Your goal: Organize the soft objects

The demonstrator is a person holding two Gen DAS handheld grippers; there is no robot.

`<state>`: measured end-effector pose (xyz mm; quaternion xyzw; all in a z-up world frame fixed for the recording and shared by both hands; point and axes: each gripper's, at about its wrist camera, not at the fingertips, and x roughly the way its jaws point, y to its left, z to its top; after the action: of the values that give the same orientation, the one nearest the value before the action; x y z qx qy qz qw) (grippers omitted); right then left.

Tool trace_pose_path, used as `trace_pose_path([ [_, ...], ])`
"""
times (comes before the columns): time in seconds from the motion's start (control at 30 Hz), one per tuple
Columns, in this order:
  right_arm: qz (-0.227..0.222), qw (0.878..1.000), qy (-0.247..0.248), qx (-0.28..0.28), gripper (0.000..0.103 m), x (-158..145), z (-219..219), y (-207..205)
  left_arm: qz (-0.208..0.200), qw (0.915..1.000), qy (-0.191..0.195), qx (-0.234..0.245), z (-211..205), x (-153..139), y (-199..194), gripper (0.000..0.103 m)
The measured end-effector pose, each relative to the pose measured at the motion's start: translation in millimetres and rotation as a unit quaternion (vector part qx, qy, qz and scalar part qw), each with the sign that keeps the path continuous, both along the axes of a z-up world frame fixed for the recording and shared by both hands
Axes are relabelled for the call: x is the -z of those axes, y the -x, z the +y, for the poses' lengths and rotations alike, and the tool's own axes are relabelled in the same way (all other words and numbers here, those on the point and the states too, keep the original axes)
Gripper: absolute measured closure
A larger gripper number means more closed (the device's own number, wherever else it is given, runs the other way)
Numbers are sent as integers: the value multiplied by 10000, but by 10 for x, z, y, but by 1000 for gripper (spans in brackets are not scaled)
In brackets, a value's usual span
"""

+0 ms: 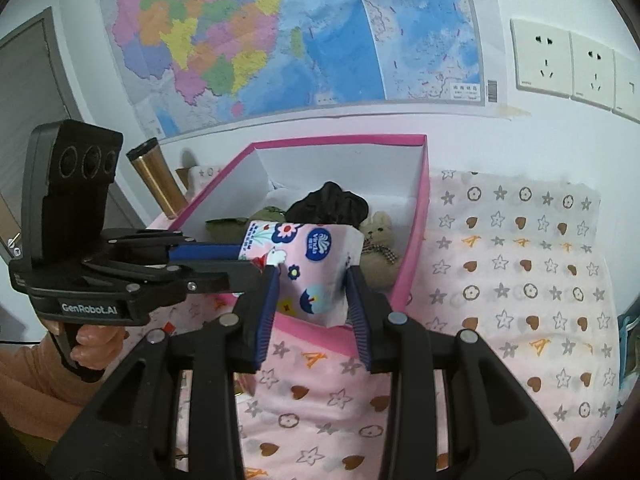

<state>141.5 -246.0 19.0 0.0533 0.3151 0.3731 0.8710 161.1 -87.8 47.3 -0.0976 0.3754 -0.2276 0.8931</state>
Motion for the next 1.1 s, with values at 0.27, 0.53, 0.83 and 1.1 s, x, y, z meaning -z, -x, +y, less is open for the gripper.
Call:
trace_pose_path([
  [0.27,190,9996,196,64,65,103,74,-182,322,9994,22,-103,24,152,-246,76],
  [0.53,391,9981,412,245,57,171,127,-266,671,9976,48,-159,39,304,-424,76],
  [0.83,226,9986,257,399,49,129,9,-100,614,9975,96,-344,138,370,-365,75],
  [1.1,69,9998,56,165,47,95,-22,198,25,9993,-14,-363,242,239,80,66],
])
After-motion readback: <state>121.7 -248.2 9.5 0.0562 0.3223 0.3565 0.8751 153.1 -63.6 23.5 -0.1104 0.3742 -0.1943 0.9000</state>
